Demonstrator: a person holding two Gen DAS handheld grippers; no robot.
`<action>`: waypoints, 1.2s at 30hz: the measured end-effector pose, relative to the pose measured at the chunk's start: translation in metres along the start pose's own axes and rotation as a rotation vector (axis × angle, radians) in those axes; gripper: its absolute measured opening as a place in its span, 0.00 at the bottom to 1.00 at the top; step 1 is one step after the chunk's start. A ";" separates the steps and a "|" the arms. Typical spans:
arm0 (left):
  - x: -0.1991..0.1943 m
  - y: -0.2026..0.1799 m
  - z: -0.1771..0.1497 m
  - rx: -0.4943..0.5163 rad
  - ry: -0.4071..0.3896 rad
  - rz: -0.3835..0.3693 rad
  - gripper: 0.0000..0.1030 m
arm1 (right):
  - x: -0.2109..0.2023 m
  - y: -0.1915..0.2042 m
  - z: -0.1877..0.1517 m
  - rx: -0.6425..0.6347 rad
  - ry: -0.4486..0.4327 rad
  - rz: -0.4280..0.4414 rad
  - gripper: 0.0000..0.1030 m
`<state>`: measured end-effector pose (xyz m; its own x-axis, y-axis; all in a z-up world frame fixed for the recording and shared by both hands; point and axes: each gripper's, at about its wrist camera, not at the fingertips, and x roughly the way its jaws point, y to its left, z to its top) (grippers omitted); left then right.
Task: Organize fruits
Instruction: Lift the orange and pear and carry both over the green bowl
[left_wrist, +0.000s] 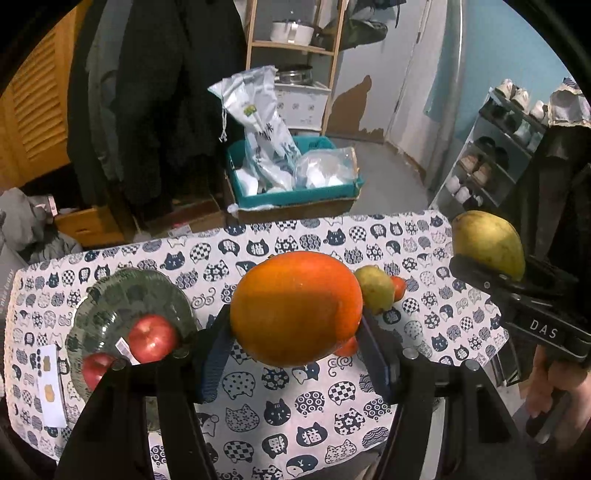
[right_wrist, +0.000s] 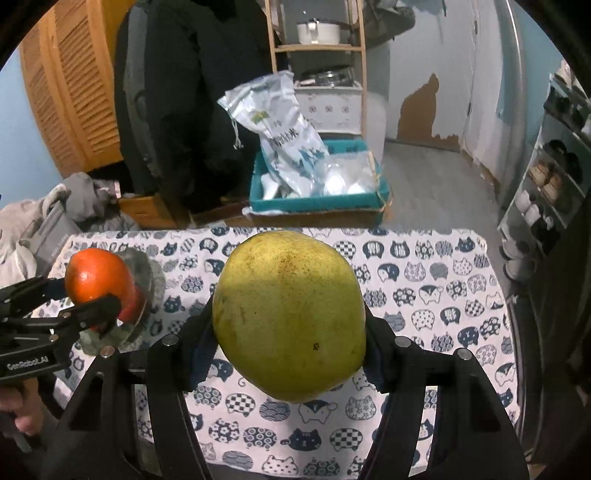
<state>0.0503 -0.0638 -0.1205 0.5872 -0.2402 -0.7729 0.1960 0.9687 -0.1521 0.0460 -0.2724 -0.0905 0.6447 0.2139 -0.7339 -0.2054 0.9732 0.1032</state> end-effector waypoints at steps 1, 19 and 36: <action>-0.002 0.001 0.001 0.000 -0.005 0.001 0.64 | -0.002 0.001 0.001 -0.004 -0.003 0.001 0.64; -0.028 0.058 -0.005 -0.087 -0.053 0.058 0.64 | -0.003 0.065 0.030 -0.087 -0.046 0.084 0.64; -0.049 0.141 -0.017 -0.218 -0.086 0.144 0.64 | 0.035 0.152 0.049 -0.174 -0.013 0.171 0.64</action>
<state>0.0358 0.0858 -0.1145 0.6631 -0.0944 -0.7425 -0.0627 0.9815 -0.1809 0.0731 -0.1134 -0.0676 0.5984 0.3767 -0.7072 -0.4357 0.8937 0.1073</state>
